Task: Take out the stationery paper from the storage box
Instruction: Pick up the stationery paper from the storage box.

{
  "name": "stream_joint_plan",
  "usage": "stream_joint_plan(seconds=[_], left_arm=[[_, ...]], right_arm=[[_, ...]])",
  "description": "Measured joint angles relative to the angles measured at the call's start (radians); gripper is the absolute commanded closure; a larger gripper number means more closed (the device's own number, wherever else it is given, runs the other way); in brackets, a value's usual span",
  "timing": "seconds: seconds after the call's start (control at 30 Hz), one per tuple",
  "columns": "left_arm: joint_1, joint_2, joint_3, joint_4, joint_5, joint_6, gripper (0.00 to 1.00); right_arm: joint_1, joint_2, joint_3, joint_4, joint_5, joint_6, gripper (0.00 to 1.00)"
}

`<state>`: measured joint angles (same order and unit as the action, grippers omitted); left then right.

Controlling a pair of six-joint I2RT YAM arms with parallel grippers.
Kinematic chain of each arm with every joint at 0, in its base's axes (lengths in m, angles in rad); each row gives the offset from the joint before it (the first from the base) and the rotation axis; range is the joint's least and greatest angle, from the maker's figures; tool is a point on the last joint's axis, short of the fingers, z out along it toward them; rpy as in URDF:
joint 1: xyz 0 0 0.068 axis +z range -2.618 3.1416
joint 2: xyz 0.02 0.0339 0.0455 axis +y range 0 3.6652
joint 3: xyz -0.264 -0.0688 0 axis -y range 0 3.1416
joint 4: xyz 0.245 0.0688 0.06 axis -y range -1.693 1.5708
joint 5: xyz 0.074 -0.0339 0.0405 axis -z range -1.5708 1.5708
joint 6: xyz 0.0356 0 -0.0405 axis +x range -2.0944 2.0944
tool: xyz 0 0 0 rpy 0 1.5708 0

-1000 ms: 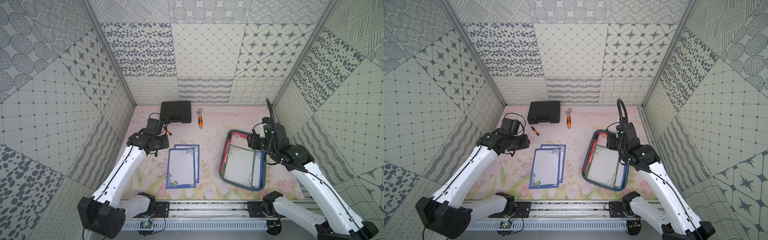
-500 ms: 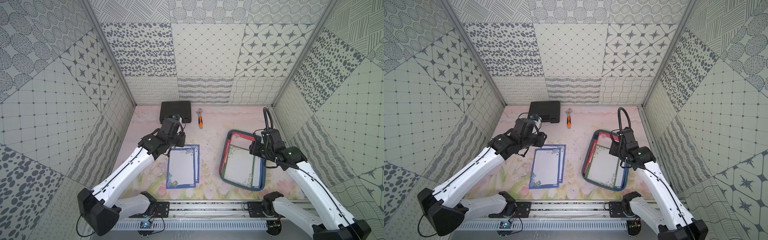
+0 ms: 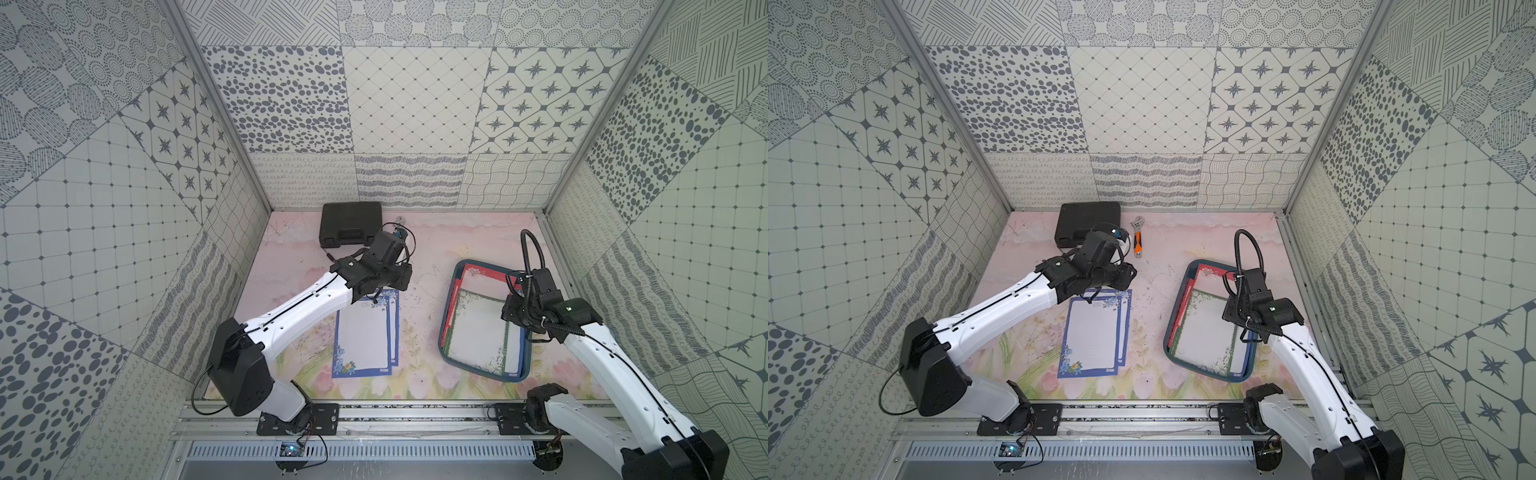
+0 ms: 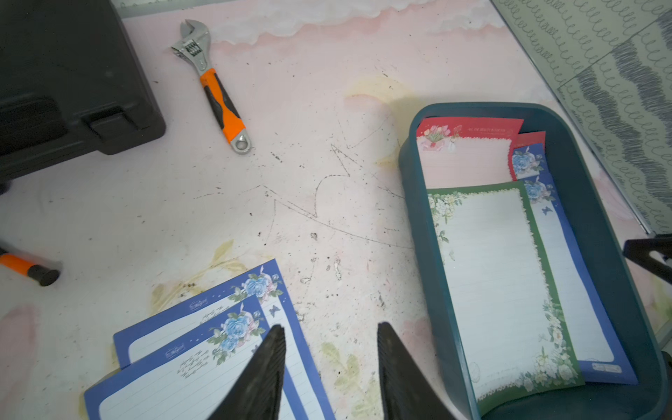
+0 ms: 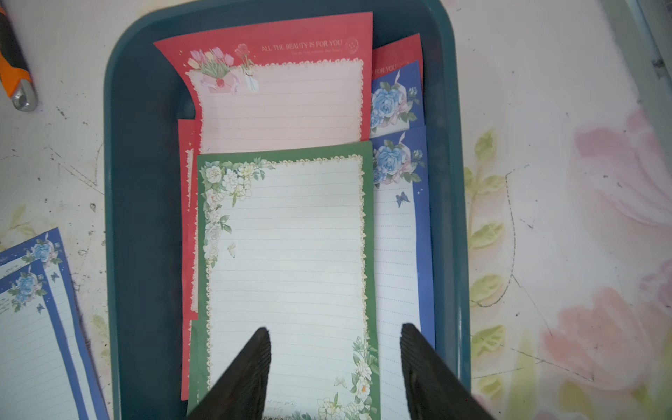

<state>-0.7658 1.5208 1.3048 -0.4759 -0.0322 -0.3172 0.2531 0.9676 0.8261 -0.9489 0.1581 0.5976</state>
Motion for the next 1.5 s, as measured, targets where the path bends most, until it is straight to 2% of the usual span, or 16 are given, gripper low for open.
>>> stream_joint_plan(seconds=[0.2,0.73,1.5], left_arm=[[-0.041,0.117,0.059,0.040,0.068,-0.043,0.55],[-0.093,0.394,0.228,0.053,0.231,-0.190,0.64],[-0.093,0.505,0.289,-0.034,0.313,-0.319,0.70]], right_arm=[[-0.023,0.007,-0.043,0.024,-0.003,0.006,0.52],[-0.077,0.060,-0.138,0.111,-0.071,0.025,0.51],[-0.110,0.158,-0.205,0.231,-0.131,0.019,0.52]])
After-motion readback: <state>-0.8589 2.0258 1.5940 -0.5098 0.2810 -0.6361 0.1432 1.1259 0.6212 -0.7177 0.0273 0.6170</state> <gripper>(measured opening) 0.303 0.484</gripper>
